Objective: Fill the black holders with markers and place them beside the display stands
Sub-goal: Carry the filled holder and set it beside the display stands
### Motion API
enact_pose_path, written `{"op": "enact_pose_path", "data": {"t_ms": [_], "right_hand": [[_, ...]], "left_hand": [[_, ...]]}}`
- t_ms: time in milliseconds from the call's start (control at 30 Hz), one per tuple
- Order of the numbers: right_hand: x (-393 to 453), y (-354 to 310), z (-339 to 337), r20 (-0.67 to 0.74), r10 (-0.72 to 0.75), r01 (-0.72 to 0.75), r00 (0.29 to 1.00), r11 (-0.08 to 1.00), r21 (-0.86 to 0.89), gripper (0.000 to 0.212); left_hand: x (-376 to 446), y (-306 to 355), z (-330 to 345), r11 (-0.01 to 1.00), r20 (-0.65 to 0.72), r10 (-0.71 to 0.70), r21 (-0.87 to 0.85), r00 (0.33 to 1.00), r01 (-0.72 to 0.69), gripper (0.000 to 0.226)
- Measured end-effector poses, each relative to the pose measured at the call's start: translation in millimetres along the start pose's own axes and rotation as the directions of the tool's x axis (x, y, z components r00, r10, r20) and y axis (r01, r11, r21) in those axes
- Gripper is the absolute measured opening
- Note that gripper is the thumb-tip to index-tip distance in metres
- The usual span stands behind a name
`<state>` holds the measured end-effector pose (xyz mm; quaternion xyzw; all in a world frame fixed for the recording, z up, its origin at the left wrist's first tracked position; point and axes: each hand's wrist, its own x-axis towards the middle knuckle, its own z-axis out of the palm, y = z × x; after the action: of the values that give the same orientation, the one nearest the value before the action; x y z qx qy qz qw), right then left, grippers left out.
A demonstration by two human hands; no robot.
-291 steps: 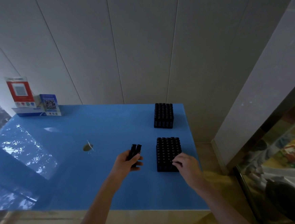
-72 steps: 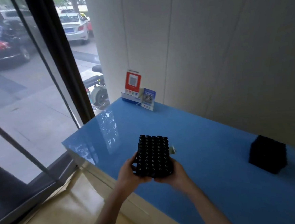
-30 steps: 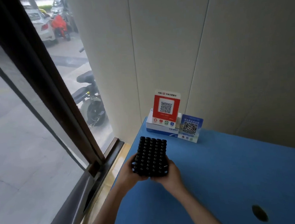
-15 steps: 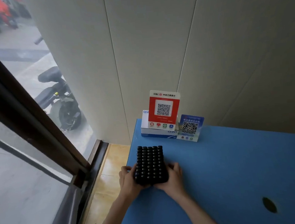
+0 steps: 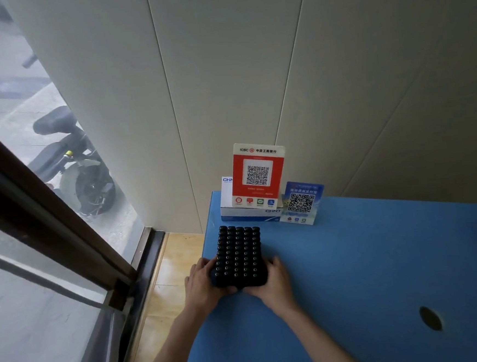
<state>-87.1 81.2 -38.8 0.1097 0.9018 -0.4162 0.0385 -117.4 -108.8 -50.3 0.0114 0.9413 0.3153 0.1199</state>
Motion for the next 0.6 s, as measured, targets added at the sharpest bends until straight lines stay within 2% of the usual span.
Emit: {"op": "enact_pose_path", "data": {"t_ms": [200,400,533,600], "right_hand": [[-2.8,-1.7,2.8,-0.010,0.024,-0.024,1.000,0.999,0.048,0.055],[-2.5,-2.5,2.1,0.007,0.021,-0.021,1.000,0.999,0.031,0.059],[-3.3,-5.2,-5.2,0.071,-0.008,0.008,0.997,1.000,-0.002,0.056],[-3.2,-3.7,-14.2,0.126,-0.018,0.022,0.992,0.999,-0.028,0.052]], "left_hand": [[0.7,-1.7,0.3,1.000,-0.001,0.022,0.013,1.000,-0.022,0.078],[0.9,0.7,-3.8,1.000,0.040,0.016,0.010,0.999,-0.017,0.080],[1.3,0.3,-11.1,1.000,0.098,0.017,-0.004,0.995,-0.016,0.088],[1.7,0.1,-17.9,0.997,0.125,0.030,-0.075,0.992,-0.021,0.091]]}}
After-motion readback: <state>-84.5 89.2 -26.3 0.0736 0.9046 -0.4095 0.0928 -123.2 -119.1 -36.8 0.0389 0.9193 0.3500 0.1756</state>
